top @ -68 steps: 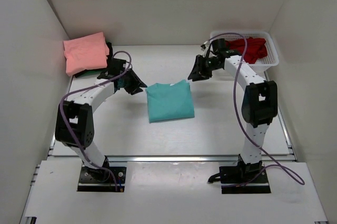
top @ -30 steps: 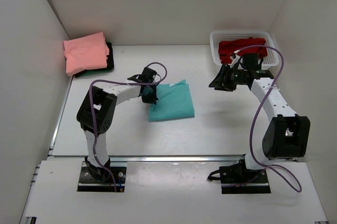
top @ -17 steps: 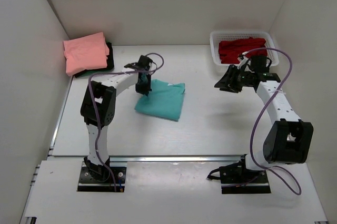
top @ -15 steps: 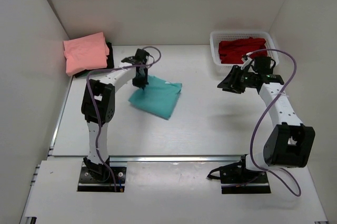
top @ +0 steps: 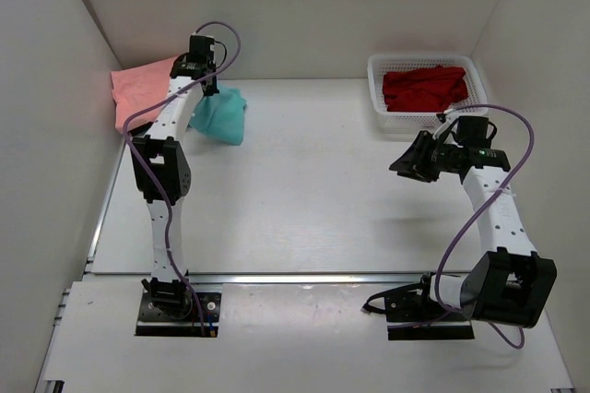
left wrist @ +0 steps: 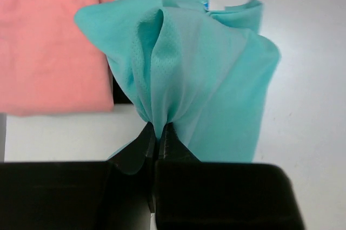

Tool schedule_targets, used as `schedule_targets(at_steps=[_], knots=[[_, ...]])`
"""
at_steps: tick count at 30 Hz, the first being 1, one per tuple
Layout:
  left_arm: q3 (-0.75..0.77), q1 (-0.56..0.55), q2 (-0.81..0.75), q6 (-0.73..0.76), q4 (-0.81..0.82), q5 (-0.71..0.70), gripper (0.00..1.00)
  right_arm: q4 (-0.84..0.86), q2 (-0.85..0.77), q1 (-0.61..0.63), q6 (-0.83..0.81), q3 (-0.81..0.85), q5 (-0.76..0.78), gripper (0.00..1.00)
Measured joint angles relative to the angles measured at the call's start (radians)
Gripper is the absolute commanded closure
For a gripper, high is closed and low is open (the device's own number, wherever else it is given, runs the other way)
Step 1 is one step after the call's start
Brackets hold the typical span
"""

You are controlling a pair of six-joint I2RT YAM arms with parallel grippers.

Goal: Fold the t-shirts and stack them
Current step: Put the neatly folded tshirt into the corner of the board with the left arm

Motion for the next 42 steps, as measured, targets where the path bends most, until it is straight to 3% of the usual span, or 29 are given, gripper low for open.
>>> schedule_targets(at_steps=[12, 24, 41, 42], knots=[[0.234, 0.086, 0.071, -0.002, 0.105, 0.005, 1.00, -0.066, 0.116, 0.036, 0.004, 0.046, 0.005, 0.71], [0.220, 0.290, 0.062, -0.051, 0.169, 0.042, 1.00, -0.082, 0.275, 0.105, 0.026, 0.194, 0.026, 0.72], [0.220, 0.389, 0.089, -0.124, 0.230, 0.082, 1.00, -0.106, 0.328, 0.136, 0.055, 0.254, 0.050, 0.73], [0.220, 0.396, 0.094, -0.128, 0.230, 0.084, 0.96, -0.106, 0.330, 0.136, 0.056, 0.256, 0.050, 0.72]])
